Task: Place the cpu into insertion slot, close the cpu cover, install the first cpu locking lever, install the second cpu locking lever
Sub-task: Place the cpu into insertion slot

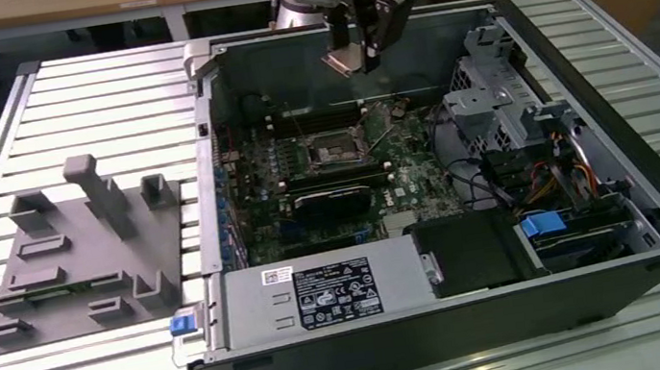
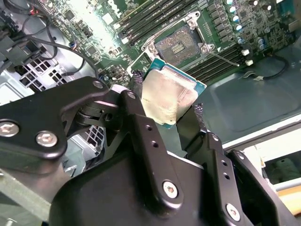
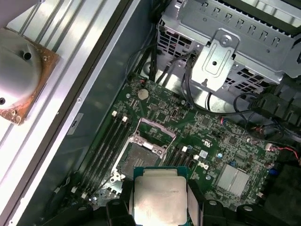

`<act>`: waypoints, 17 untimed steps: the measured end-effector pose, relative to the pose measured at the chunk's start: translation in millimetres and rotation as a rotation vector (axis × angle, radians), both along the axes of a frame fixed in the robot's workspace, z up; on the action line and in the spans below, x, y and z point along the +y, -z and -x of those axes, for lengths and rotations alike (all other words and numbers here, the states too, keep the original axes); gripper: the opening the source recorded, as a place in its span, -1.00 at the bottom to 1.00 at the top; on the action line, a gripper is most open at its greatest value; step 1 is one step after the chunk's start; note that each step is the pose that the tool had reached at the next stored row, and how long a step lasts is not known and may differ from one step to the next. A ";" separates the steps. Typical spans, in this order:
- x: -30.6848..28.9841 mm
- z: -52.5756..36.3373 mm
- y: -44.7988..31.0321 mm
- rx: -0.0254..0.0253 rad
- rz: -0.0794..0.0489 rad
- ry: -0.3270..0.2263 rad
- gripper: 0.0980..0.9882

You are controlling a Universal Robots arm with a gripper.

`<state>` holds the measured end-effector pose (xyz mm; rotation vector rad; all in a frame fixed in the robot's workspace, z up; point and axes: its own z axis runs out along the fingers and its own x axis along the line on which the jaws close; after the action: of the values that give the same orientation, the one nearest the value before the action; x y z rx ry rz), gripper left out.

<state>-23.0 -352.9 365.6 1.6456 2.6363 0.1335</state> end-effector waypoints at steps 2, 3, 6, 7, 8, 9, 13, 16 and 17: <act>0.0 0.0 0.2 0.0000 0.000 0.013 0.00; 0.0 0.0 0.4 0.0000 0.000 0.019 0.00; 0.0 0.0 0.7 0.0000 0.000 0.037 0.00; 0.0 0.0 0.9 0.0000 0.000 0.043 0.00; 0.0 0.0 1.0 0.0000 0.000 0.049 0.00; 0.0 0.0 1.2 0.0000 0.000 0.055 0.00; 0.0 0.0 1.7 0.0000 0.000 0.080 0.00; 0.0 0.0 2.5 0.0001 0.000 0.100 0.00; 0.0 0.0 2.9 0.0001 0.000 0.110 0.00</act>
<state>-23.0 -352.9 362.7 1.7855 2.5382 0.1301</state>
